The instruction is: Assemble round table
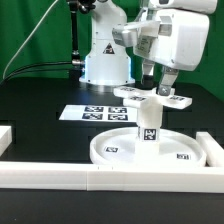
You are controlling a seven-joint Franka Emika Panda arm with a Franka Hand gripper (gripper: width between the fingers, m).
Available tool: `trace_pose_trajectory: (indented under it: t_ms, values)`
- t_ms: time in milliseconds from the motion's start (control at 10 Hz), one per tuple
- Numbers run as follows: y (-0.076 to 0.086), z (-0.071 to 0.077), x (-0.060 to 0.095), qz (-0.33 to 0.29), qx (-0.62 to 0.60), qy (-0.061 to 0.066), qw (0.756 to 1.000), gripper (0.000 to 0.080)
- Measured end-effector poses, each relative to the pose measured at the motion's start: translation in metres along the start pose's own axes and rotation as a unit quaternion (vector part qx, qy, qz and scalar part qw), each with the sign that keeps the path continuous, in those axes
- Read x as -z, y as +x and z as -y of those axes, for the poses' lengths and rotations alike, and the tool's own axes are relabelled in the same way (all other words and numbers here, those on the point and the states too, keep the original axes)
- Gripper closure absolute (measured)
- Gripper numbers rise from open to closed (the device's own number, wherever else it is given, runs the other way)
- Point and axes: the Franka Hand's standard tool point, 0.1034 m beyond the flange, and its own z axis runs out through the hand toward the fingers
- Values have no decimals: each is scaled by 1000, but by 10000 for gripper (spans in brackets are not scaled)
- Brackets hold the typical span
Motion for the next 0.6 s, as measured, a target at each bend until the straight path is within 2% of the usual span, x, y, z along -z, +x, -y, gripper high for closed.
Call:
trace_pose_trajectory:
  t_ms: [600]
  values:
    - [-1,5,-9,0,2,9,1000,150]
